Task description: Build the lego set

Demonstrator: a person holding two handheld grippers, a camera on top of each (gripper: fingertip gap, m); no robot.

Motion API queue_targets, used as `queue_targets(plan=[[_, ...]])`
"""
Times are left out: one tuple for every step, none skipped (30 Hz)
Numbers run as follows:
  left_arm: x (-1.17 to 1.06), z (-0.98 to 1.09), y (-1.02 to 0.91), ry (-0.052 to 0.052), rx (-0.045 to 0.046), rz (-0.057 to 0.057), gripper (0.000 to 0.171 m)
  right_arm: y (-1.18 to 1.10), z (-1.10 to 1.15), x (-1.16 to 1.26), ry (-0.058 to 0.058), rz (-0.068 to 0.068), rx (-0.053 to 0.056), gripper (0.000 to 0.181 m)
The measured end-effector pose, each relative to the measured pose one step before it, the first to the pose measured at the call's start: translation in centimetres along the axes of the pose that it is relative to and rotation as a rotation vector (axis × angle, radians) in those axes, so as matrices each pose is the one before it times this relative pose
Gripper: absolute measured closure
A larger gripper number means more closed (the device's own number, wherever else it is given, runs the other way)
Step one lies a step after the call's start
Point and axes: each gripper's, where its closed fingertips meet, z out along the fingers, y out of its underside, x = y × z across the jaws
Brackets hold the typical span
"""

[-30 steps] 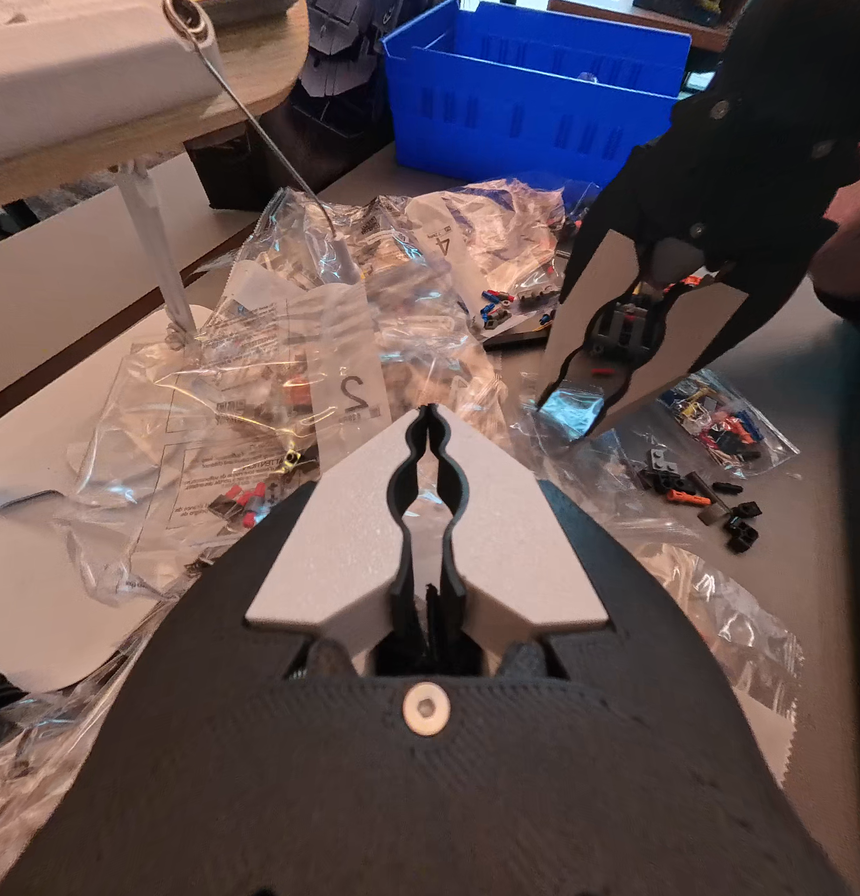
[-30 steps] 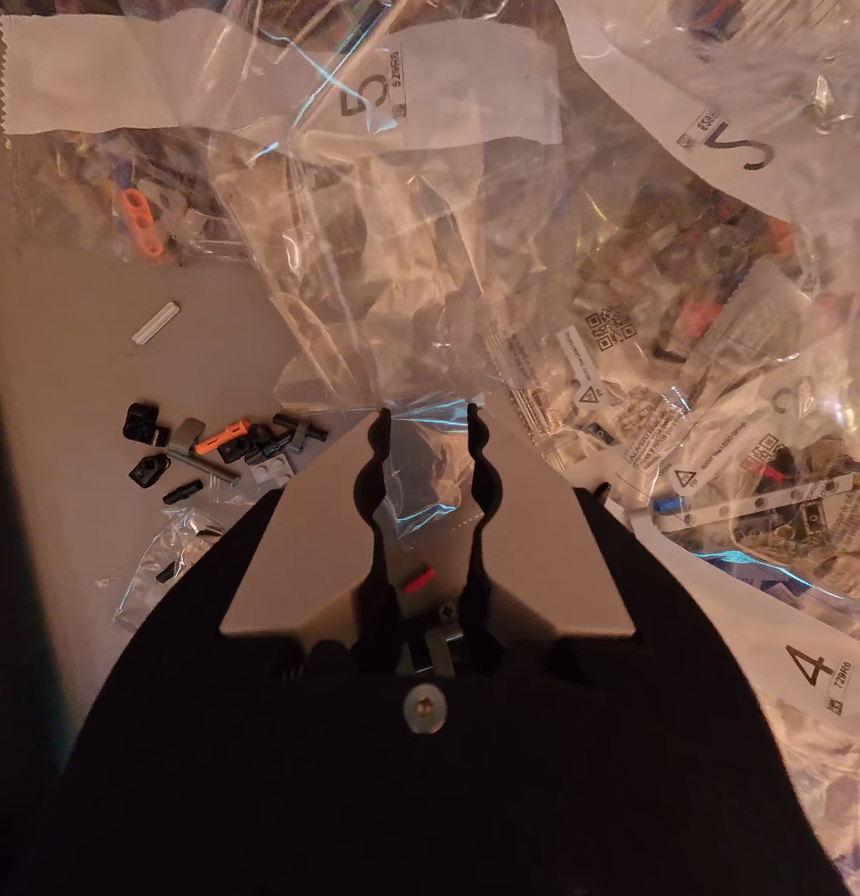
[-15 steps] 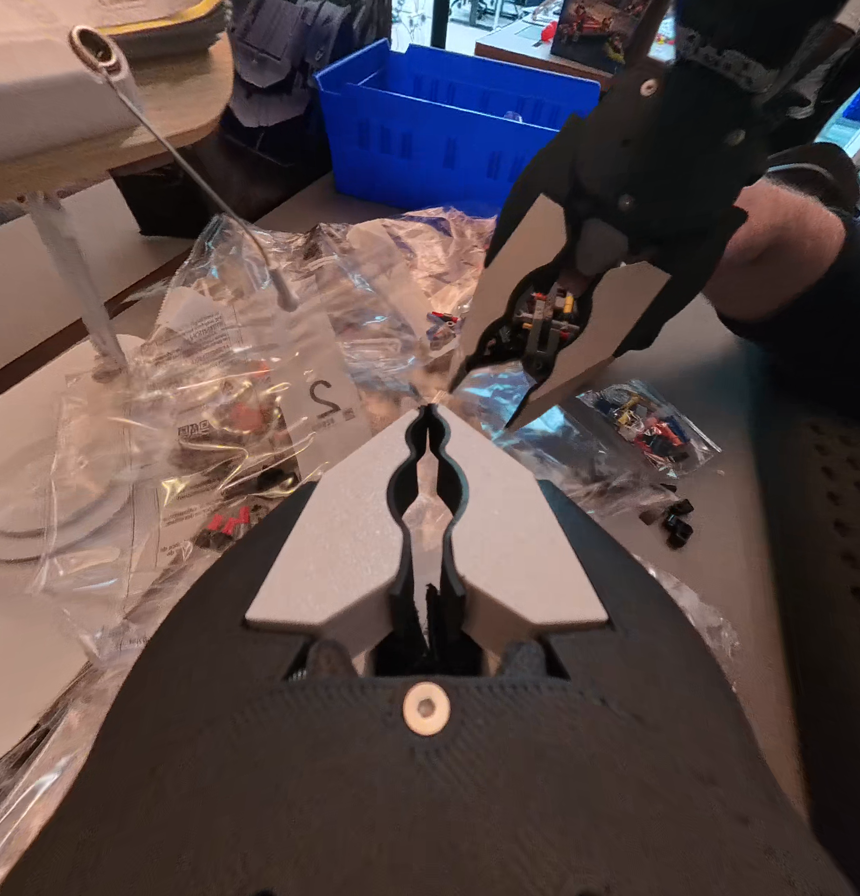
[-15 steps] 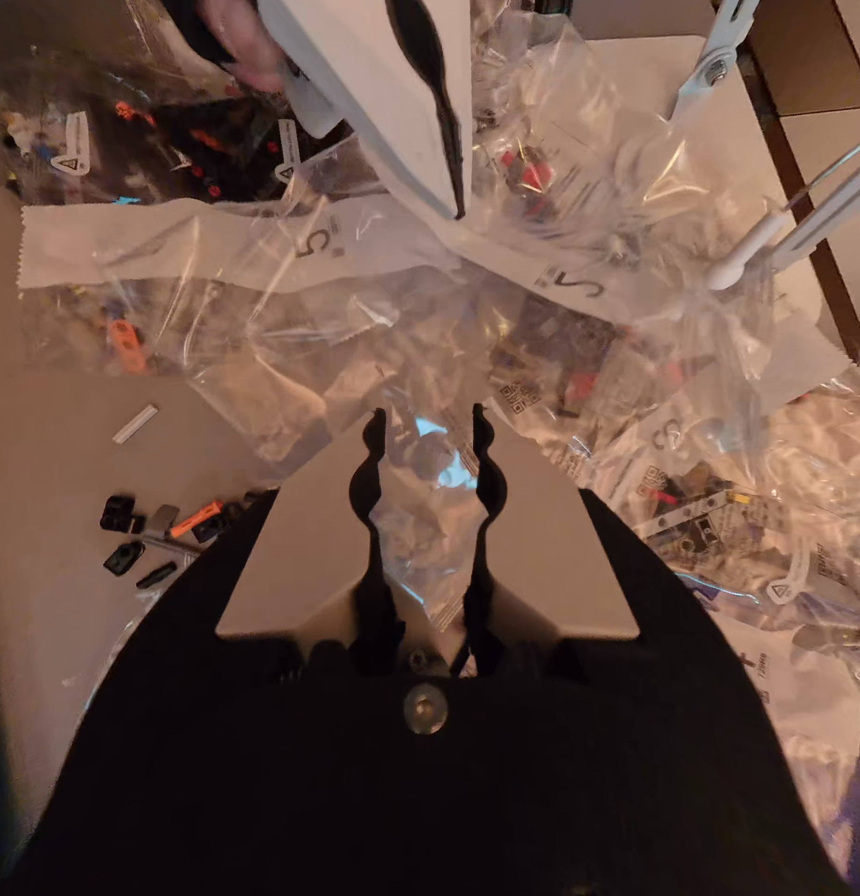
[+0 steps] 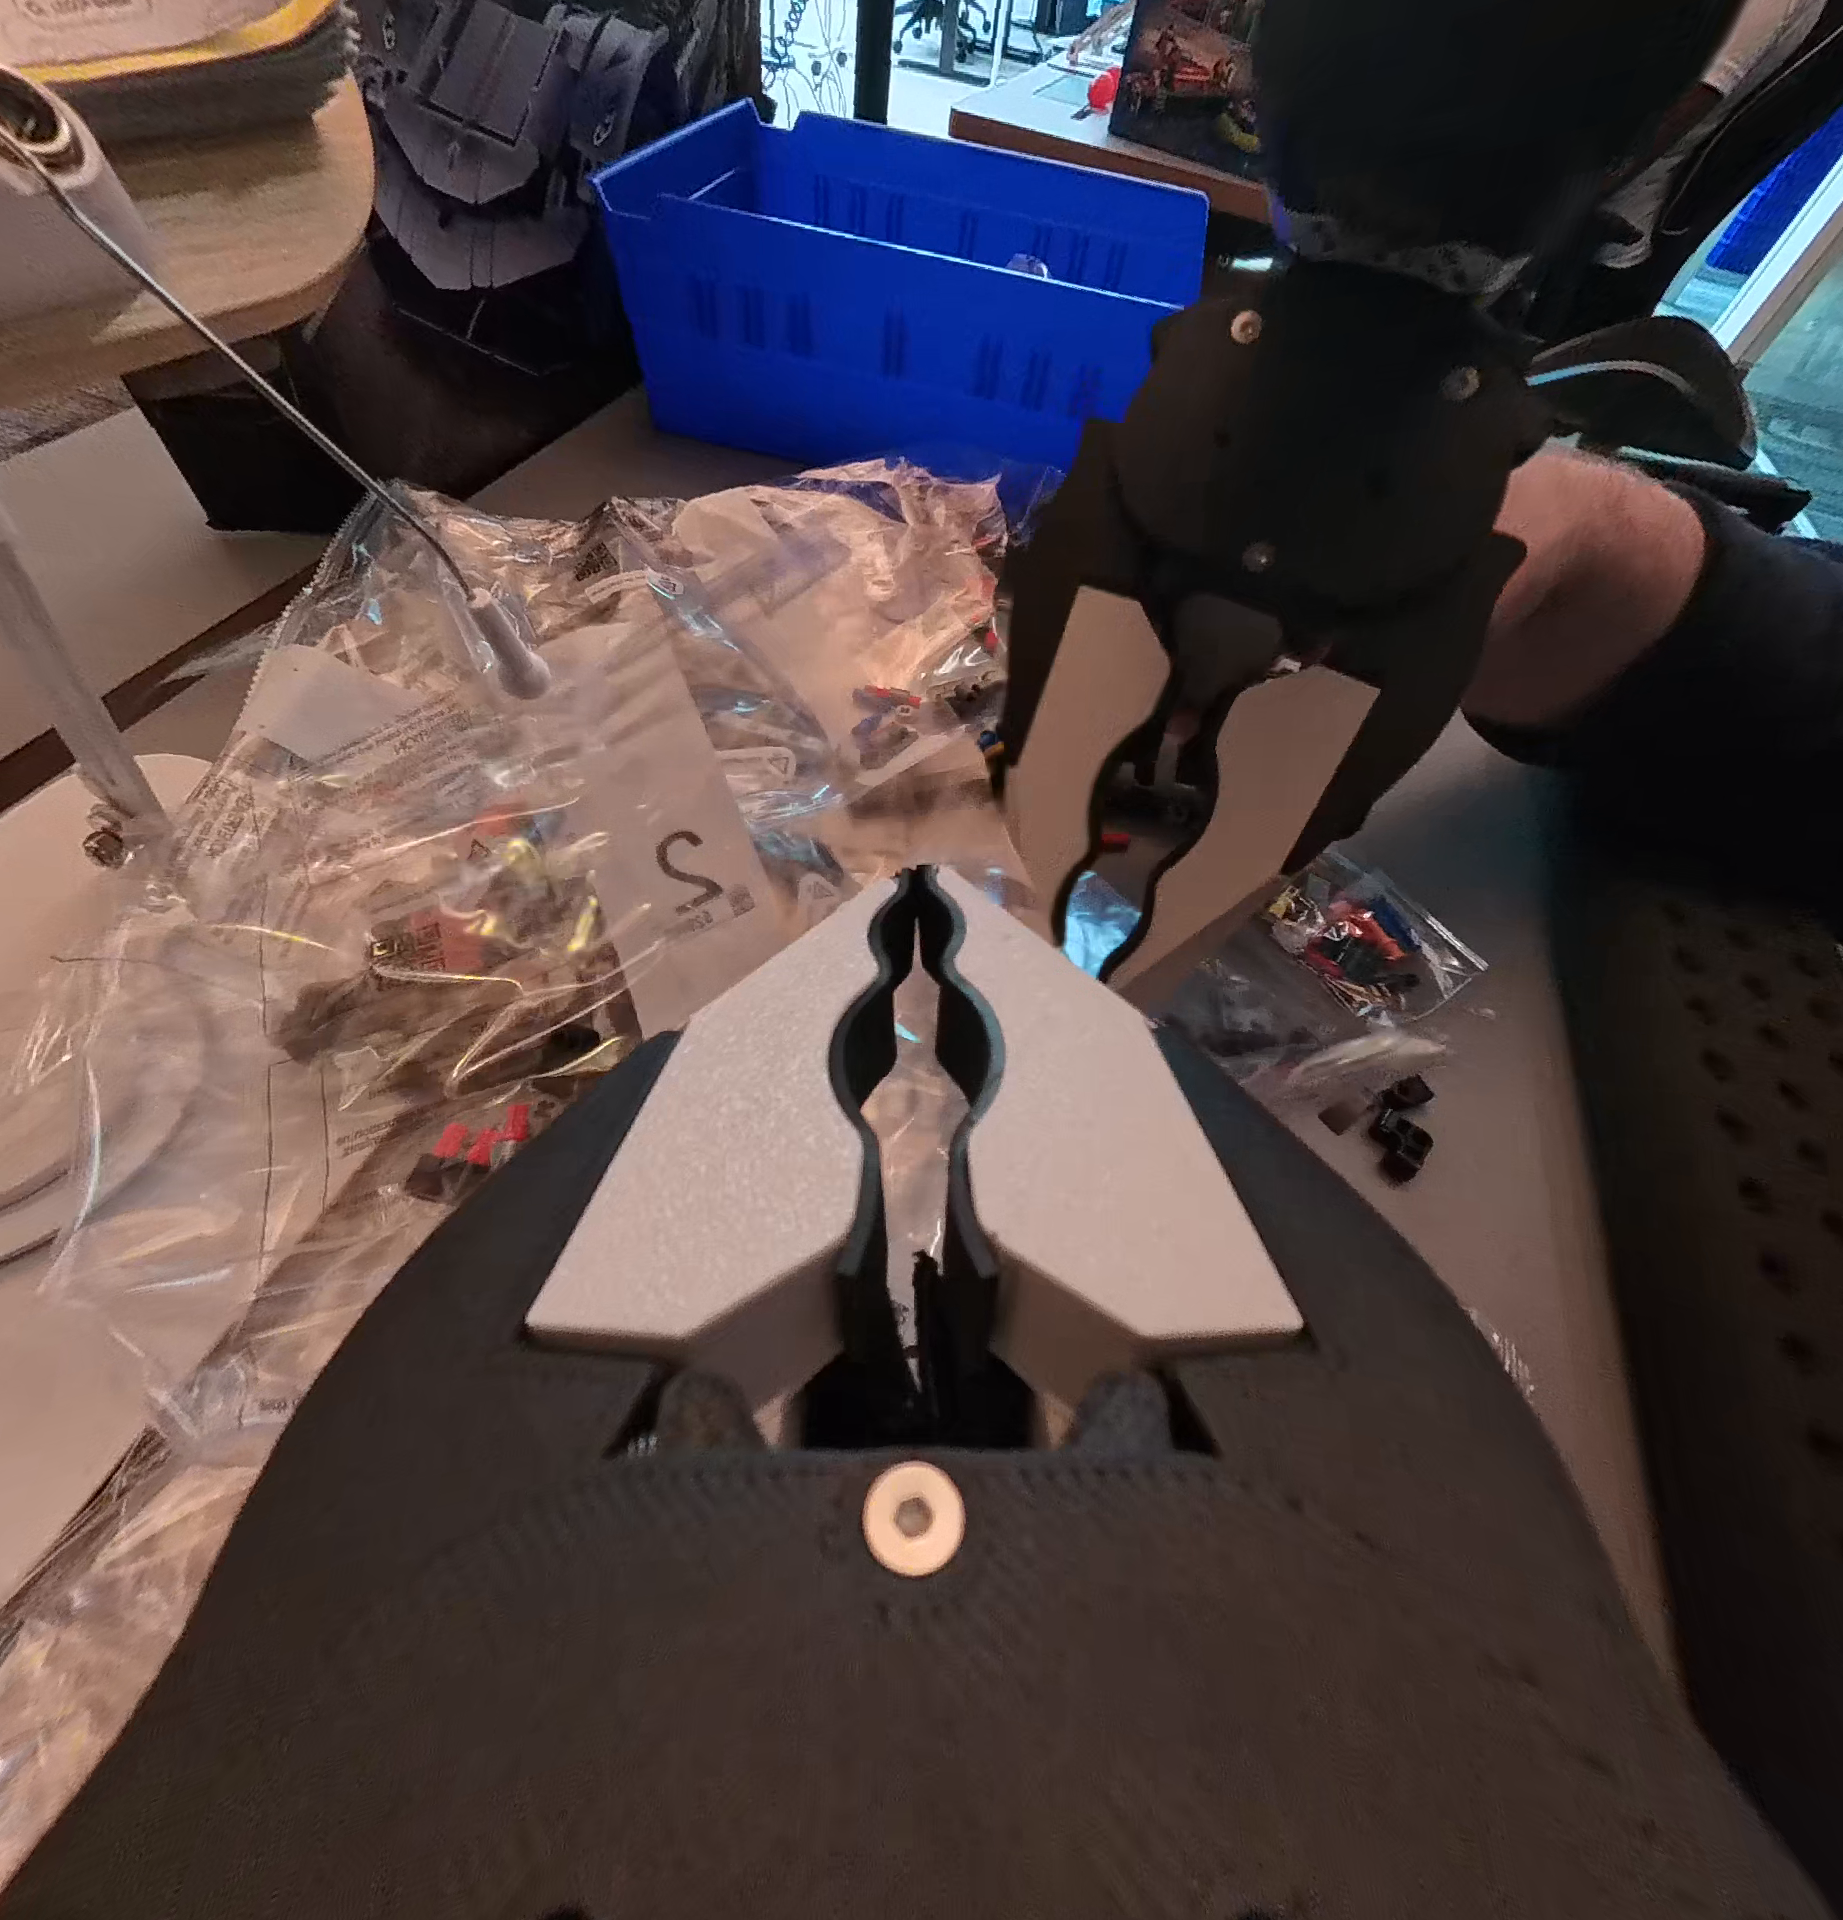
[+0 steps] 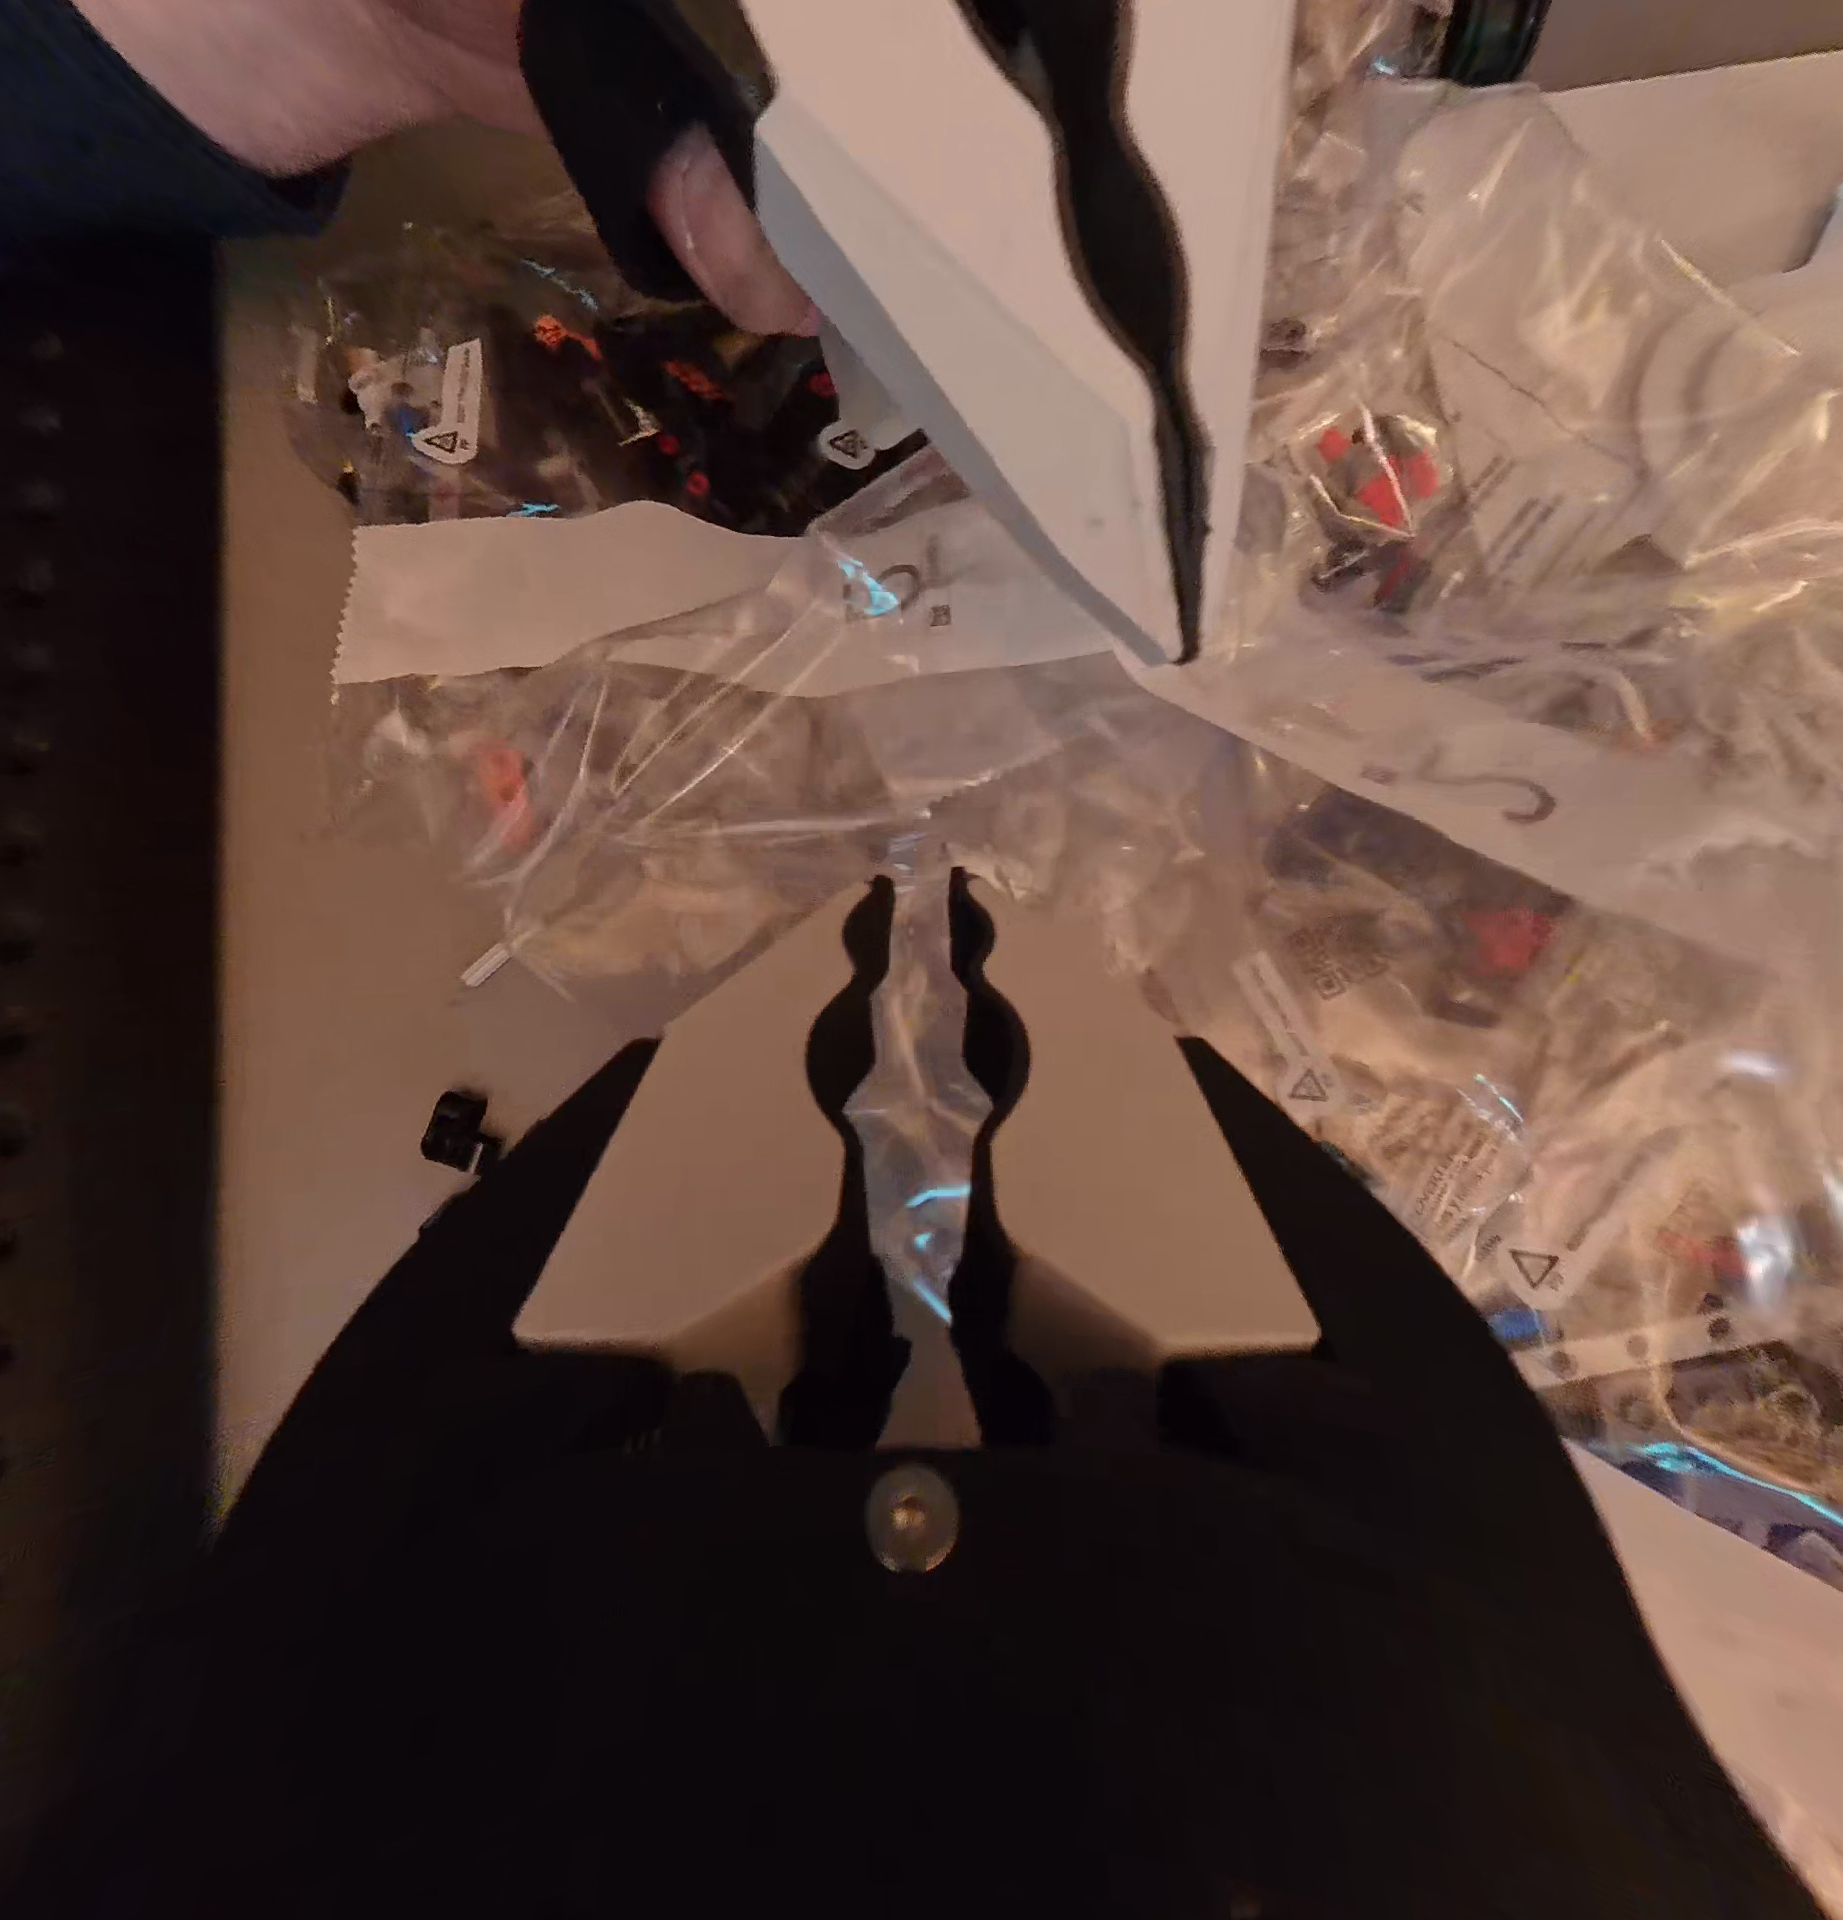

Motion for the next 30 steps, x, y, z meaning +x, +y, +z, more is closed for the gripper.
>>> queue_targets(plan=[[0.006,-0.012,-0.02,0.0009,0.00107,-0.0007,0.171,-0.073,0.051,-0.228,-0.0071,-0.0091,0.002,0.177],[0.007,-0.014,-0.004,0.0018,0.00056,-0.0011,0.171,-0.097,0.006,-0.157,-0.0045,-0.0066,0.0038,0.177],[-0.028,-0.014,0.012,-0.0006,0.00006,-0.0009,0.171,-0.201,-0.065,-0.024,-0.0016,0.0032,0.0119,0.174],[-0.026,0.004,0.051,0.0003,-0.00215,-0.0005,0.171,-0.313,-0.136,0.075,0.0,0.0116,0.0186,0.166],[0.027,0.013,0.051,0.0025,-0.00229,-0.0008,0.171,-0.349,-0.212,0.109,-0.0009,0.0143,0.0207,0.158],[0.012,0.031,0.046,0.0006,-0.00224,0.0011,0.171,-0.392,-0.237,0.023,-0.0071,0.0139,0.0244,0.152],[0.032,0.038,0.029,0.0002,-0.00152,0.0017,0.171,-0.421,-0.224,-0.118,-0.0157,0.0158,0.0279,0.149],[0.085,0.047,0.004,0.004,0.00014,-0.0001,0.171,-0.305,-0.147,-0.229,-0.023,0.0164,0.0212,0.147],[0.058,0.041,-0.008,0.0021,0.00059,0.001,0.171,-0.163,-0.049,-0.252,-0.0222,0.0141,0.0113,0.144],[0.001,0.023,-0.019,-0.0025,0.00052,0.0027,0.171,-0.079,0.05,-0.275,-0.0229,0.0133,0.0054,0.139],[0.023,0.027,-0.002,0.0002,-0.00053,0.0005,0.171,-0.045,0.098,-0.329,-0.0264,0.014,0.0024,0.135],[0.028,0.029,0.014,0.0008,-0.00017,-0.0002,0.171,-0.05,0.117,-0.207,-0.0173,0.0116,0.0018,0.134],[0.005,0.016,-0.001,-0.0003,0.00058,-0.0005,0.171,0.032,0.141,-0.06,-0.0056,0.005,-0.0032,0.133],[0.001,0.024,-0.005,-0.0008,0.00069,-0.0001,0.171,0.081,0.152,-0.071,-0.004,-0.0006,-0.006,0.131],[0.02,0.035,0.006,0.0005,-0.0007,0.0001,0.171,0.009,0.127,-0.153,-0.0083,-0.0003,-0.0008,0.13],[0.049,0.042,0.004,0.001,-0.00047,0.0011,0.171,-0.104,0.071,-0.154,-0.0098,0.0041,0.0051,0.128],[0.053,0.048,-0.016,0.0008,0.00119,0.0012,0.171,-0.156,0.013,-0.198,-0.0136,0.0063,0.0078,0.127],[0.089,0.064,-0.001,0.0027,-0.00056,0.0012,0.171,-0.17,-0.067,-0.199,-0.0132,0.0009,0.0091,0.126],[0.068,0.052,0.022,0.0016,-0.00224,0.002,0.171,-0.171,-0.138,-0.092,-0.0024,-0.0064,0.0101,0.126],[0.016,0.03,0.021,-0.0014,-0.00144,0.0021,0.171,-0.133,-0.128,-0.029,0.0026,-0.0083,0.0069,0.13],[0.012,0.041,0.012,-0.0007,-0.00126,0.0017,0.171,-0.043,-0.054,-0.043,0.0007,-0.0052,0.0009,0.135],[0.003,0.021,0.018,-0.0011,-0.00114,0.0016,0.171,0.05,0.028,-0.072,-0.002,-0.0011,-0.0046,0.141],[-0.019,0.02,0.008,-0.0022,-0.00022,0.0019,0.171,0.149,0.086,0.024,0.0026,0.0011,-0.0093,0.148],[-0.001,0.021,0.014,-0.001,-0.0009,0.0006,0.171,0.23,0.12,0.039,0.004,-0.0008,-0.0137,0.154],[0.004,0.025,0.023,-0.0006,-0.00087,0.0005,0.171,0.27,0.128,-0.076,-0.0005,-0.0083,-0.0172,0.16],[-0.015,0.036,-0.004,-0.002,0.0002,0.0014,0.171,0.246,0.098,-0.11,0.0011,-0.0162,-0.0159,0.169],[0.014,0.026,-0.02,-0.0014,0.00031,0.0018,0.171,0.119,0.05,-0.074,0.0055,-0.0149,-0.0089,0.177],[-0.022,0.012,-0.03,-0.0041,0.00071,0.0021,0.171,0.006,0.035,-0.079,0.0036,-0.0081,-0.0045,0.179],[-0.106,-0.013,-0.047,-0.0087,0.00203,0.0017,0.171,0.005,0.028,-0.083,0.0013,-0.0059,-0.0054,0.181],[-0.193,-0.048,-0.082,-0.0124,0.00407,0.0005,0.171,-0.017,0.003,0.029,0.0093,-0.0064,-0.0035,0.181]])
